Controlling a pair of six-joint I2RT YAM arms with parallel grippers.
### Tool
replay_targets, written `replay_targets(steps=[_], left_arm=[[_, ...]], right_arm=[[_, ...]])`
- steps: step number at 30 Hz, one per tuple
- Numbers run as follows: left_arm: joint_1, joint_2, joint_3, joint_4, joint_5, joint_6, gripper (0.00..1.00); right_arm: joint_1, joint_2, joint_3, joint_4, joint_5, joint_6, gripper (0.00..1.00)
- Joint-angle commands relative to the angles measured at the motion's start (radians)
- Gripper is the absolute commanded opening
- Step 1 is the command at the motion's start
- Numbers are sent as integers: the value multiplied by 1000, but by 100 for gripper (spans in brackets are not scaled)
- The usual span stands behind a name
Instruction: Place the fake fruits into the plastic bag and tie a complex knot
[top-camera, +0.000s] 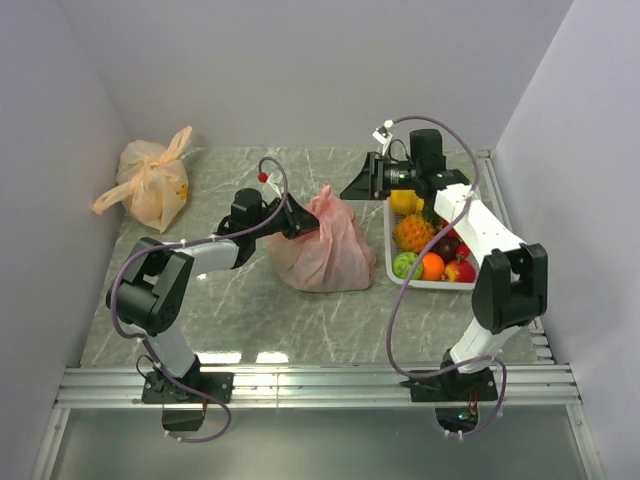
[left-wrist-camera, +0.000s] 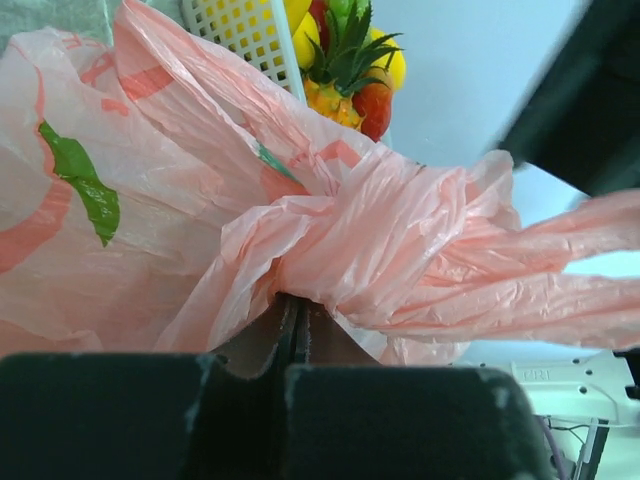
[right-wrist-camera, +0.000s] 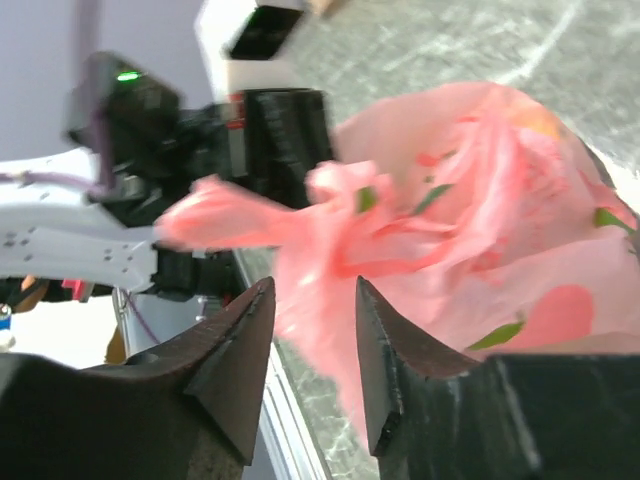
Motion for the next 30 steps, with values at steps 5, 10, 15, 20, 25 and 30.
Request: replay_targets(steps=[5,10,15,20,25,30], left_arm=[[-17,-22,21,21,43,41,0],[-23,-2,30,51,56,29,0],[-26,17,36,70,89,28,0],[-22,23,39,127,143,21,0],[10,0,53,78,273,75,0],[32,-60,53,-51,425,190,0]], right_arm=[[31,121,38,-5,77,-66,56],[69,141,-58,-62,-1,-95,68],[111,95,-214,69,-87,43,76],[161,92,-316,382,-119,344,76],[229,116,-380,872,-57,707,75],[278,144,-309,903,14,793,73]])
